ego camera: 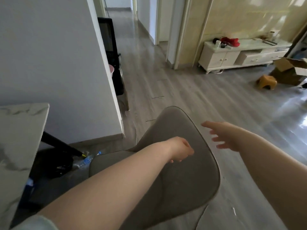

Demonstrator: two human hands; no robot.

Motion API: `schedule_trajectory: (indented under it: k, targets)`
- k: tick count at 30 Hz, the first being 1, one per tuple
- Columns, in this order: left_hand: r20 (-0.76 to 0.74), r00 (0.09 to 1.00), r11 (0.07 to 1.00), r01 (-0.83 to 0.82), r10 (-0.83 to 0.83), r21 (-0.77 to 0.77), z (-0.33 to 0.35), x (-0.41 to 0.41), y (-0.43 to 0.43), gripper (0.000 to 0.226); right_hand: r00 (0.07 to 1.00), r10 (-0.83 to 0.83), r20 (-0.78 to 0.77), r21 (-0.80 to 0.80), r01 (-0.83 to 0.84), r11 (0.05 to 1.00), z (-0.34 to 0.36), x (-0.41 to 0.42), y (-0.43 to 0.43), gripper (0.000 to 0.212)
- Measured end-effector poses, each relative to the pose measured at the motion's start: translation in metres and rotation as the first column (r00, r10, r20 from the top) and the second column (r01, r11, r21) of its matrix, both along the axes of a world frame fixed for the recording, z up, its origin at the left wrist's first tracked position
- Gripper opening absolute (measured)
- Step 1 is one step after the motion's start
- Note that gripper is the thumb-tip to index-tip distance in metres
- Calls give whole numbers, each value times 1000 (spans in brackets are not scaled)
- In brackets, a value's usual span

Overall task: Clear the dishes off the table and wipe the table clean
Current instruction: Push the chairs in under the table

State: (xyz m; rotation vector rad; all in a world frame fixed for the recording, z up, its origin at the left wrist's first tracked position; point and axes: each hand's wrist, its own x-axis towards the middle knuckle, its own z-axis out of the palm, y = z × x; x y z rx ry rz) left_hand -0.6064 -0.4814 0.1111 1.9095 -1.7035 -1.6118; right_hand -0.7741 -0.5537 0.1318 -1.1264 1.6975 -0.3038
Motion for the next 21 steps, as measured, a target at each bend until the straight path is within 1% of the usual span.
schedule_trajectory:
  k: [3, 4, 6, 7, 8, 10, 12, 14, 16, 17, 18, 19, 21]
  targets:
    - [6, 996, 996, -94, 94, 3, -2, -8, -22, 31, 985, 148, 88, 167, -161, 973, -24, 11, -46, 55]
    - [25, 995, 995, -94, 94, 12, -2, -9, -25, 33, 978, 173, 119, 212, -195, 958, -30, 14, -53, 54]
    - [52, 986, 987, -158, 157, 12, -2, -15, -28, 37, 941, 313, 126, 267, -336, 903, -44, 23, -73, 49]
    - [64, 972, 974, -227, 226, 6, -3, -19, -29, 40, 911, 397, 109, 279, -411, 868, -49, 29, -85, 46]
    - [72, 963, 966, -260, 259, 8, -4, -21, -30, 47, 899, 425, 106, 274, -437, 857, -54, 30, -93, 43]
    - [73, 910, 910, -412, 408, 39, -10, -35, -20, 67, 860, 497, 118, 285, -509, 812, -64, 36, -107, 42]
    - [62, 861, 855, -509, 505, 95, -14, -58, -7, 88, 847, 509, 153, 371, -527, 765, -72, 32, -110, 51]
    - [84, 821, 805, -570, 565, 162, -20, -86, 11, 102, 831, 505, 233, 427, -554, 714, -74, 25, -104, 58]
    - [93, 795, 773, -605, 599, 192, -29, -112, 26, 114, 796, 514, 319, 434, -605, 667, -76, 23, -98, 56]
    - [93, 785, 765, -618, 613, 180, -35, -122, 31, 120, 789, 508, 346, 426, -615, 664, -75, 24, -96, 48]
    - [102, 756, 740, -654, 647, 154, -40, -136, 39, 125, 773, 515, 371, 421, -634, 648, -74, 25, -90, 39]
    - [129, 726, 718, -688, 676, 105, -45, -147, 45, 125, 762, 512, 396, 412, -646, 643, -74, 25, -84, 31]
    - [226, 671, 695, -717, 706, -44, -52, -161, 56, 111, 744, 497, 446, 391, -662, 640, -75, 25, -71, 22]
